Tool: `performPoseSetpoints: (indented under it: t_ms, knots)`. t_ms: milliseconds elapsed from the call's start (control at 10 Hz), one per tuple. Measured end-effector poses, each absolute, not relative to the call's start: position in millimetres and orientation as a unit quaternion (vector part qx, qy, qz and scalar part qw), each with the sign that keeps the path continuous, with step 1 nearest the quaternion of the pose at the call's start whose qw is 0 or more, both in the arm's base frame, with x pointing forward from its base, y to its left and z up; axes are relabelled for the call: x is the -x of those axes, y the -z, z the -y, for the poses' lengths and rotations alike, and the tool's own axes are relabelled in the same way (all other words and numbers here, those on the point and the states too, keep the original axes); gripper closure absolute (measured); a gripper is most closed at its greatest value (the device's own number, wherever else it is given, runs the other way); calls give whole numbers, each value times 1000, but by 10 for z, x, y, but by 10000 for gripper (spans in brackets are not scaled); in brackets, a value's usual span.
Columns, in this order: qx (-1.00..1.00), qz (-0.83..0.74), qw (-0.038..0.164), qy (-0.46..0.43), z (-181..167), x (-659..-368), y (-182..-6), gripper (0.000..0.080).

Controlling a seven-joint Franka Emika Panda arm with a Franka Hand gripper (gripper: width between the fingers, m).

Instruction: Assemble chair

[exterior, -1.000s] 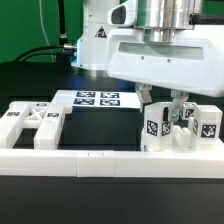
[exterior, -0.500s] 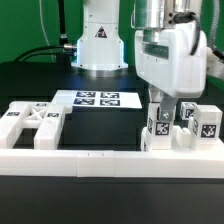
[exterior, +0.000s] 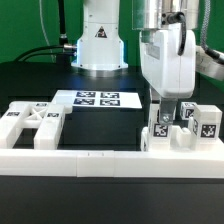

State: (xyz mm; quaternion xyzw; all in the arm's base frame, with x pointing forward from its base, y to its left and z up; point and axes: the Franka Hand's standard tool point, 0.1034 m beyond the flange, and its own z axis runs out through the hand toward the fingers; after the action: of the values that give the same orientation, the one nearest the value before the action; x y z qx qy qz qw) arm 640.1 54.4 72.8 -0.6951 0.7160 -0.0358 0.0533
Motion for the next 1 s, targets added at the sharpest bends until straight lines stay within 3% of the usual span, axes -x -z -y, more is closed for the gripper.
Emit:
performPoseSetpoints:
  t_ms: [1000]
  knots:
    - [940, -334, 29, 64, -561, -6437, -727, 150]
